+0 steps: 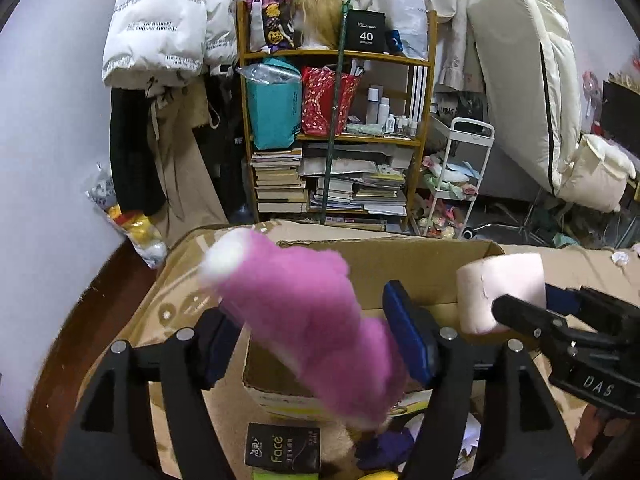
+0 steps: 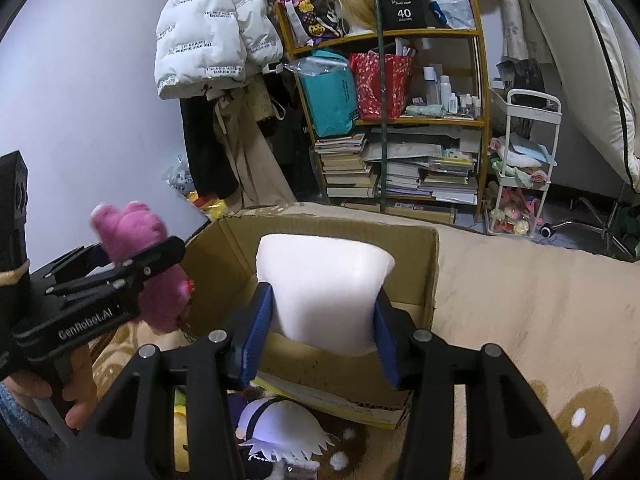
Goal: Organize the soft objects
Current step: 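Lower the pink plush into the box with the left tool while the right tool drops the block in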
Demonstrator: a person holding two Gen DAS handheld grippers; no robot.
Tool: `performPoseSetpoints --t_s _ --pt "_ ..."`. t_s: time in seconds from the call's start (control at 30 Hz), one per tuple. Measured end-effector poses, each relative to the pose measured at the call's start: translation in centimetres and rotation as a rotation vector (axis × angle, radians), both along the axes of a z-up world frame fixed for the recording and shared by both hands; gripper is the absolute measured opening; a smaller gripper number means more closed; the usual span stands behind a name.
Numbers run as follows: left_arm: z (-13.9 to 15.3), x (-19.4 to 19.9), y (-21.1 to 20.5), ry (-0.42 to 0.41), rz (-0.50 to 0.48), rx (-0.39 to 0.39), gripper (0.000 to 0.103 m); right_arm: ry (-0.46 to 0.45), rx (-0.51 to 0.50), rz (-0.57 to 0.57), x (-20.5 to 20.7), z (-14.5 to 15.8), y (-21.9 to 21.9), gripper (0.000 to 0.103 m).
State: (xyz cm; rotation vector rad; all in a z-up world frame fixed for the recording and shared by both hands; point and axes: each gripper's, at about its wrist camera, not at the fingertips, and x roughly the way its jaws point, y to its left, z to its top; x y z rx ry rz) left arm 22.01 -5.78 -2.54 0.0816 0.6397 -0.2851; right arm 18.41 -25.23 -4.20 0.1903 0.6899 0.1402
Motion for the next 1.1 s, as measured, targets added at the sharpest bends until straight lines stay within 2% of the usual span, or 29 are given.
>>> performPoseSetpoints --t_s 0.1,0.17,0.4,0.47,0.53,0.67,0.73,0.83,0.93,1.1 --pt "-0.2 0.2 0.0 0.003 0.004 0.009 0.072 0.014 0.001 0.005 0.1 -0.3 0.0 0.053" --pt "-0.1 0.1 0.0 -0.001 0.006 0.009 0.082 0.022 0.002 0.006 0.2 -0.4 0.1 0.054" --pt "0.1 -0.3 0.5 -0.01 0.038 0.047 0.082 0.032 0.014 0.009 0.4 -0.6 -0.1 0.057" --pt "0.2 -0.5 1.1 -0.008 0.049 0.056 0.082 0.025 0.018 0.005 0.3 -0.4 -0.2 0.066" --pt "0.4 -0.8 1.6 -0.007 0.062 0.072 0.082 0.011 0.015 -0.004 0.0 -0.1 -0.3 0.071" --pt "1.0 -1.5 2.6 0.004 0.078 0.079 0.09 0.007 0.014 -0.007 -0.6 0.6 -0.2 0.072" --pt "1.5 -2.2 3.0 -0.005 0.086 0.077 0.09 0.011 0.016 -0.006 -0.9 0.9 -0.2 0.074" --pt "2.1 -3.2 3.3 -0.01 0.087 0.098 0.092 0.005 0.012 -0.014 -1.7 1.3 0.1 0.099" --pt "2.5 -4.4 3.7 -0.009 0.09 0.122 0.095 -0.006 -0.001 -0.005 -2.6 1.7 0.7 0.099" --pt "3.0 -5.9 4.0 0.026 0.09 0.157 0.095 0.001 -0.015 0.01 -3.9 2.2 1.6 0.099"
